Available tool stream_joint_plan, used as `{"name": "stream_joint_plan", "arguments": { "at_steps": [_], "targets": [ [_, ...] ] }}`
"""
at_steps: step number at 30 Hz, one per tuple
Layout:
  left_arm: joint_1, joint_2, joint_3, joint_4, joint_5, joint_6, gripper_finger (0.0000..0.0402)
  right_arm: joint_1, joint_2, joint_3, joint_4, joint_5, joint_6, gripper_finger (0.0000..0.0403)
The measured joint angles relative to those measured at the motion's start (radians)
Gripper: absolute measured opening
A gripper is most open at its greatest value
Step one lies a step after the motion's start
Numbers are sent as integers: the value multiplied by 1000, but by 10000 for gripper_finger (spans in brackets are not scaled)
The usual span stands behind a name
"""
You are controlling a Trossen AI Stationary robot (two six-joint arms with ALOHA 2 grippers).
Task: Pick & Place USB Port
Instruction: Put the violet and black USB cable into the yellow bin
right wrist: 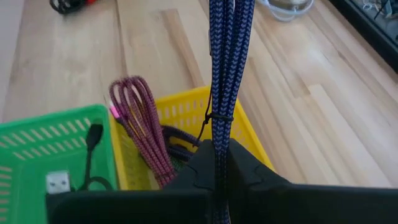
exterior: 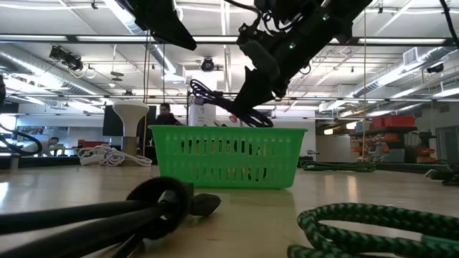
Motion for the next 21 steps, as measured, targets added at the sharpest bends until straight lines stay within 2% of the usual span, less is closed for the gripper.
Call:
{"name": "stream_joint_plan", "arguments": {
  "at_steps": [21],
  "targets": [
    [0,0,0,0,0,-1,83,-2,34,0,-9,-30,28,8]
  ]
}}
